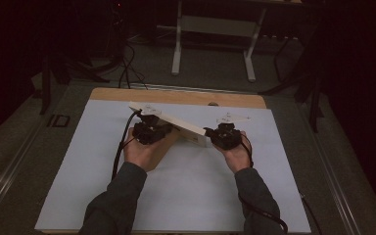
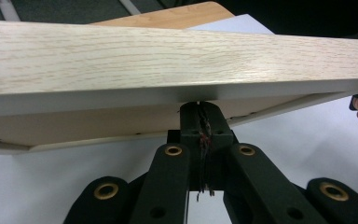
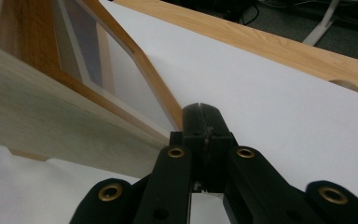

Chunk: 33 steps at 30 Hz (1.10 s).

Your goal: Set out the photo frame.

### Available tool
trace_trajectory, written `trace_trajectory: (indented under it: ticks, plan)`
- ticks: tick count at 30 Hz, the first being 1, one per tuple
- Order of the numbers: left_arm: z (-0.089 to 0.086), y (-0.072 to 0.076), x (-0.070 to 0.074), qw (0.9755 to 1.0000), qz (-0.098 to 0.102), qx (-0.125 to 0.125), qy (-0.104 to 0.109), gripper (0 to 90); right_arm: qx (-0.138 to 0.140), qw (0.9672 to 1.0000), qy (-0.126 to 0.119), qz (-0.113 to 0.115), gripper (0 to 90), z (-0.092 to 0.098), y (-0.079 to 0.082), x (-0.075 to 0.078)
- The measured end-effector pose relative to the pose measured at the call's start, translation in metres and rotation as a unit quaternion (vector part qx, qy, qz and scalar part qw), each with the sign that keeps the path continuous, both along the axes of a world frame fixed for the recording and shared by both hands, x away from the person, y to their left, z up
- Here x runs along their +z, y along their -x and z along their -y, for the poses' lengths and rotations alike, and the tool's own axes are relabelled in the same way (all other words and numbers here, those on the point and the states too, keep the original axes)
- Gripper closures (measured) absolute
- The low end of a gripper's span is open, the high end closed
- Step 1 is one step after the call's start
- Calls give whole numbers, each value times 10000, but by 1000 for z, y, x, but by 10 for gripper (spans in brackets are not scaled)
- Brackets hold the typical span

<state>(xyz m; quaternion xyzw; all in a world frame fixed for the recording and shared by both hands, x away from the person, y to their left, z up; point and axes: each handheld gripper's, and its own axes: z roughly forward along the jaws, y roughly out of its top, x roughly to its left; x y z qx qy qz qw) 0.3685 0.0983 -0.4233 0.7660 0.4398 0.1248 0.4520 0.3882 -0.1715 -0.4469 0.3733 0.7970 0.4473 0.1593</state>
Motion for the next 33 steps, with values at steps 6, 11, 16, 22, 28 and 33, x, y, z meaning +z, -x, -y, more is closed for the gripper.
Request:
trace_trajectory:
  ticks: [6,11,16,22,28,33]
  plan:
    - [1,-1,0,10000,-8,3,-5,900,41,10000,11,8,900,-1,1,0]
    - [3,-1,0,10000,-14,-25,-8,899,104,9999,47,18,900,-1,2,1]
    - [5,-1,0,10000,-11,-40,-36,899,123,9999,47,21,900,-2,3,0]
    - [7,1,0,10000,1,-71,-49,896,158,9998,63,31,900,-2,5,1]
    - [9,1,-1,9999,14,-102,-66,897,169,9998,43,45,900,-2,7,0]
    - [10,1,-1,9999,9,-115,-73,896,203,9998,53,56,900,-2,9,0]
